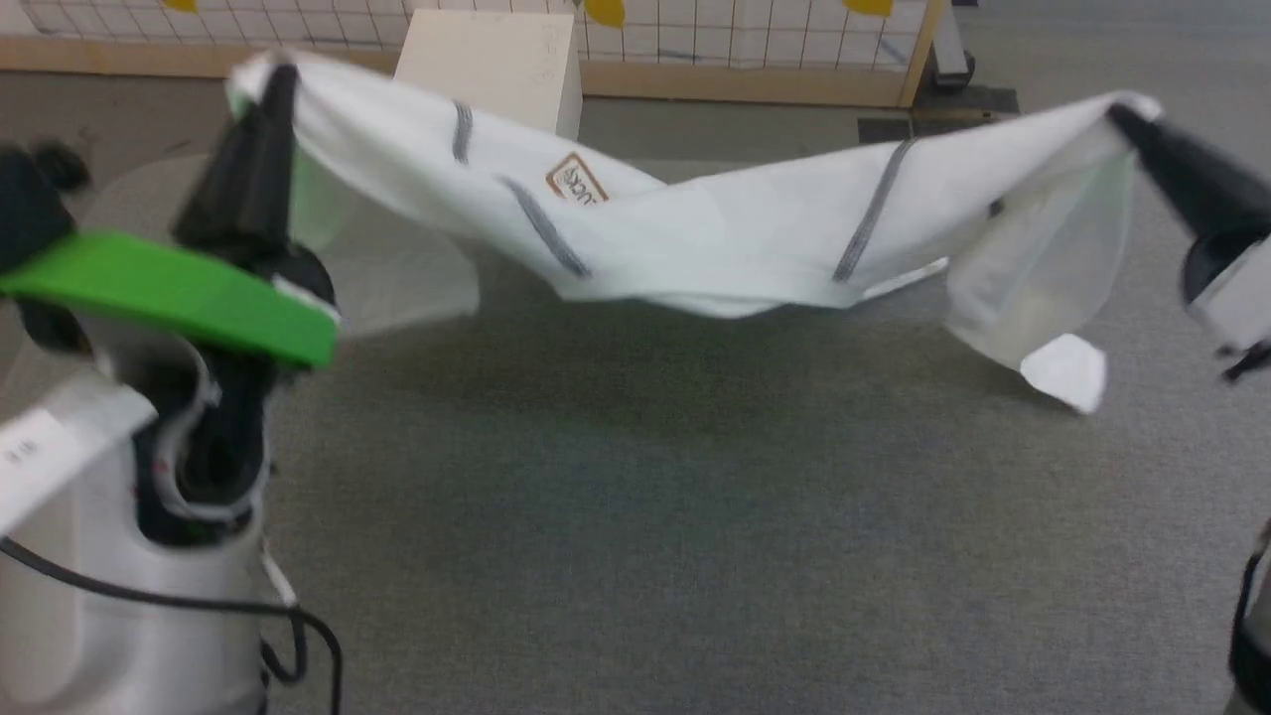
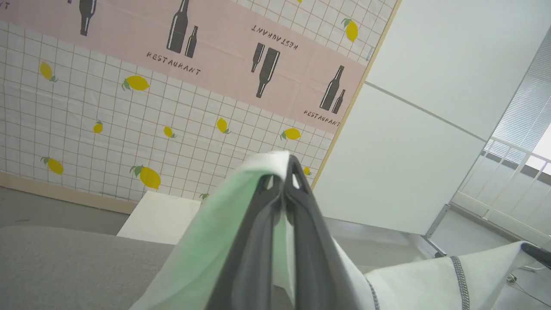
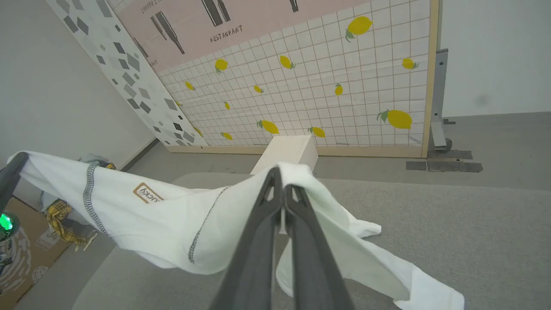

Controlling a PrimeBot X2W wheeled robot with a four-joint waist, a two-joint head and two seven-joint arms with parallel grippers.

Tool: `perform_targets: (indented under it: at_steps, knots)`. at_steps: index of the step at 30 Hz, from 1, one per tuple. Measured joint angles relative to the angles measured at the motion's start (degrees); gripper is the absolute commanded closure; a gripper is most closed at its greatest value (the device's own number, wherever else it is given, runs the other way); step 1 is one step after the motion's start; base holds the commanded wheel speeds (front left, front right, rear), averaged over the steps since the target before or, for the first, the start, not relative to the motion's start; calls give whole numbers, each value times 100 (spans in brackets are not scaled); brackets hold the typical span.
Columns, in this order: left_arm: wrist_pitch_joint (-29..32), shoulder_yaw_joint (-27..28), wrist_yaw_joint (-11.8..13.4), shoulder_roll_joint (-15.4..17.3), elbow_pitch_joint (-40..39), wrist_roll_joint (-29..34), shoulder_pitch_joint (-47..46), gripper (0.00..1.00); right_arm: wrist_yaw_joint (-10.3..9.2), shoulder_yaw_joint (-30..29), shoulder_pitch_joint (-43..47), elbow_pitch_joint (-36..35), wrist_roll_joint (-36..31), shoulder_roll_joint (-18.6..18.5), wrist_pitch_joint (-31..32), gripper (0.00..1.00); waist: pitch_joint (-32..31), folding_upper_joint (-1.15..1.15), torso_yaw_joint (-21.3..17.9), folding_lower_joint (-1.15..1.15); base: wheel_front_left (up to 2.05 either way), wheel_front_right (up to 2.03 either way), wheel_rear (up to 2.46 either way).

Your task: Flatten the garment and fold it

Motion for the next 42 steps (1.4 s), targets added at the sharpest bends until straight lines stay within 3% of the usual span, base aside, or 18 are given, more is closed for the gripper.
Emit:
perform_targets:
  at_steps: [7,12,23,33,42]
  knots:
    - [296,4,-29,337,185,79,-1524,100,-1,-616,-1295,116,148,-100,581,100,-194,0,61,0,0,0,0]
    - [481,-11,-24,508,665,124,-2293,100,0,-880,-2151,516,124,53,867,100,-146,0,72,0,0,0,0]
    - [505,-280,-216,1116,1920,825,-3533,100,-1,-886,-3595,1441,-650,180,958,100,472,0,50,0,0,0,0]
    - [188,-571,-220,1344,3261,1490,-5360,100,-1,-671,-5645,2832,-1737,192,-381,100,1627,0,25,1,0,0,0]
    - [-537,-565,-24,1493,3699,1849,-6322,100,0,-571,-6861,3829,-2156,199,-1706,100,2655,0,-40,1,0,0,0]
